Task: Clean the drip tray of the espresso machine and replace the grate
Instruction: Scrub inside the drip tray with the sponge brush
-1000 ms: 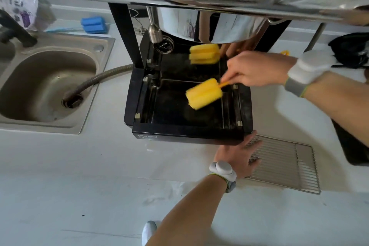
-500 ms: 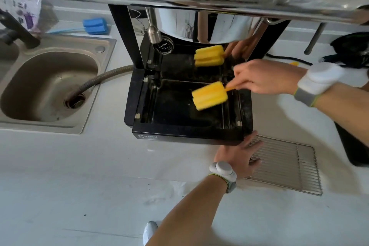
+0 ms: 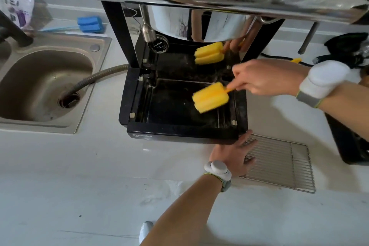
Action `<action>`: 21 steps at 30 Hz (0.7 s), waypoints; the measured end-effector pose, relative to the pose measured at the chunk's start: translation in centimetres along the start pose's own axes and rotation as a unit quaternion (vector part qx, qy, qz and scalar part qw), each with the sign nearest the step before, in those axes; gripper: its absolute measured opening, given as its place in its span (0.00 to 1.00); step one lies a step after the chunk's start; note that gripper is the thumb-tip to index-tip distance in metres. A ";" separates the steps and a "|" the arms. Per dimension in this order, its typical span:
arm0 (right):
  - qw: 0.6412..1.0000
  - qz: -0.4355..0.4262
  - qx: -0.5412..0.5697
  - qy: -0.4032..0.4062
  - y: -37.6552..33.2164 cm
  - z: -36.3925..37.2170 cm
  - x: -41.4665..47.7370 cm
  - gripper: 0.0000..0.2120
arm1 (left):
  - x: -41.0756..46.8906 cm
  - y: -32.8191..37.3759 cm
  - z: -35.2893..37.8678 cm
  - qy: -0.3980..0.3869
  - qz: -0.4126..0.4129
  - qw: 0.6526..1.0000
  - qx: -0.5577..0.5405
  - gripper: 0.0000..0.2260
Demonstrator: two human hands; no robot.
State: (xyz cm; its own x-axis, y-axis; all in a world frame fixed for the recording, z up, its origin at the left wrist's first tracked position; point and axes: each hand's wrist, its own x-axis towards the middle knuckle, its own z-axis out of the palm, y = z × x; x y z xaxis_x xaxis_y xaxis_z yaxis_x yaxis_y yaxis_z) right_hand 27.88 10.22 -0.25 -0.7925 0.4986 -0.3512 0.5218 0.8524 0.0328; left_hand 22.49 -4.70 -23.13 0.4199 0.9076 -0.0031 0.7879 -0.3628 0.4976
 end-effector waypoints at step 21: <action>0.984 0.095 -0.144 -0.045 -7.0 -0.8 -0.7 0.11 | 0.0 0.1 0.1 -0.005 0.006 1.000 -0.004 0.26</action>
State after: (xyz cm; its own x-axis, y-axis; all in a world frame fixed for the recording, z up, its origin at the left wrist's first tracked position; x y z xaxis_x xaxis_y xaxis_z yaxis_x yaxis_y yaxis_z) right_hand 24.51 4.00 0.50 -0.6518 0.6482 -0.3937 0.5362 0.7610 0.3652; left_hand 22.61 -4.80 -23.10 0.4339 0.9010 -0.0052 0.7787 -0.3721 0.5052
